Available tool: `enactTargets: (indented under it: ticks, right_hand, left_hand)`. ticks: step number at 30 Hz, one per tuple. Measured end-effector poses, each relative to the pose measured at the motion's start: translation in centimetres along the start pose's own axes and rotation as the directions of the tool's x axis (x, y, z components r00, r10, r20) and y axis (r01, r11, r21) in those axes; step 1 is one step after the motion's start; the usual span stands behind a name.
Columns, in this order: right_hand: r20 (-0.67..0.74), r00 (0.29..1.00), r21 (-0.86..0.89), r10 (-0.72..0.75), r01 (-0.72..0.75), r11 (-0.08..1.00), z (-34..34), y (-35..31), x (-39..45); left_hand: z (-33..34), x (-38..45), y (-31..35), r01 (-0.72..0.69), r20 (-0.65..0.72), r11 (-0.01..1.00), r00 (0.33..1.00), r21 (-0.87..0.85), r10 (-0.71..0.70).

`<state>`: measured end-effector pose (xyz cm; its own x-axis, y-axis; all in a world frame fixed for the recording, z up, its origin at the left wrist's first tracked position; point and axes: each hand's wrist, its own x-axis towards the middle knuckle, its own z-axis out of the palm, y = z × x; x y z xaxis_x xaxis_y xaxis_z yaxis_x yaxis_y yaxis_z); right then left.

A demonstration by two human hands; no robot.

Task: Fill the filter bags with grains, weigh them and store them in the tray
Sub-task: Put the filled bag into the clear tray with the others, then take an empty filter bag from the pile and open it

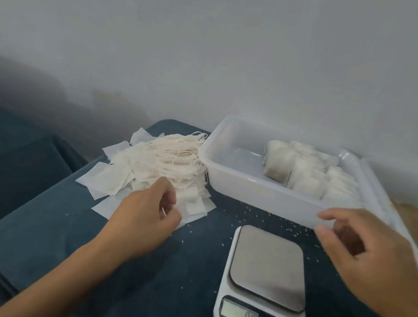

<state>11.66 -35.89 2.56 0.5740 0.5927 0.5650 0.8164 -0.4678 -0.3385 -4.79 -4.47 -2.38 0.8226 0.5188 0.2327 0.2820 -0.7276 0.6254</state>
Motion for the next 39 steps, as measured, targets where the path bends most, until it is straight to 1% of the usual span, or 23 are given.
enactTargets:
  ticks: [2,4,5,7,9,12,14,16,18,21,24,27,32,36,38,39]
  right_hand:
    - [0.019,0.989,0.112,-0.146,0.143,0.983,1.8,-1.2,0.1]
    - [0.042,0.972,0.179,-0.232,0.221,0.959,3.6,-2.1,0.3]
    - [0.045,0.962,0.178,-0.270,0.258,0.950,4.6,-1.9,0.2]
    - [0.067,0.958,0.162,-0.280,0.266,0.950,5.8,-1.7,0.1]
    - [0.031,0.968,0.150,-0.250,0.243,0.958,6.0,-0.8,0.0]
    - [-0.118,0.968,0.141,-0.222,0.237,0.961,5.3,1.1,-0.1]
    - [-0.167,0.957,0.081,-0.236,0.252,0.964,4.8,2.0,-0.1]
    - [-0.154,0.959,0.038,-0.239,0.247,0.968,4.6,2.5,-0.2]
    - [-0.139,0.961,0.029,-0.238,0.244,0.969,4.8,2.8,-0.5]
    - [-0.139,0.955,0.041,-0.260,0.268,0.962,5.1,2.7,-0.8]
    - [-0.175,0.930,0.062,-0.323,0.338,0.939,5.4,2.1,-1.0]
    - [-0.204,0.906,0.061,-0.371,0.390,0.919,5.4,1.9,-1.2]
    - [-0.142,0.914,0.064,-0.381,0.393,0.917,5.1,1.7,-1.5]
    - [-0.124,0.938,0.172,-0.325,0.342,0.924,5.1,1.9,-1.7]
    - [-0.178,0.957,0.218,-0.228,0.265,0.939,5.2,2.0,-1.7]
    - [-0.210,0.963,0.253,-0.170,0.222,0.942,5.2,2.0,-1.7]
  left_hand:
    - [0.1,0.3,2.7,-0.091,0.031,0.992,0.995,-0.091,0.094]
    - [0.7,0.9,5.4,-0.163,0.055,0.971,0.983,-0.177,0.176]
    - [1.2,1.3,6.6,-0.190,0.062,0.959,0.976,-0.209,0.207]
    - [2.5,2.5,8.8,-0.243,0.063,0.940,0.962,-0.241,0.265]
    - [4.1,3.7,10.5,-0.265,0.079,0.926,0.952,-0.268,0.296]
    - [6.3,5.6,12.3,-0.235,0.162,0.909,0.939,-0.345,0.304]
    - [7.7,6.2,12.8,-0.213,0.228,0.901,0.922,-0.379,0.314]
    - [9.1,6.2,12.7,-0.186,0.243,0.878,0.917,-0.442,0.317]
    - [10.0,5.4,12.0,-0.183,0.202,0.845,0.925,-0.503,0.321]
    - [10.6,4.4,10.6,-0.201,0.155,0.822,0.932,-0.532,0.328]
    - [10.4,4.4,10.1,-0.119,0.130,0.789,0.961,-0.603,0.244]
    - [10.3,4.5,10.6,-0.016,0.175,0.728,0.967,-0.686,0.187]
    - [10.2,4.1,11.0,-0.003,0.212,0.718,0.955,-0.696,0.209]
    - [10.0,3.8,11.2,-0.039,0.223,0.711,0.936,-0.702,0.271]
    - [9.9,3.6,11.1,-0.051,0.236,0.675,0.915,-0.736,0.327]
    - [9.8,3.5,11.0,-0.042,0.267,0.660,0.894,-0.751,0.361]
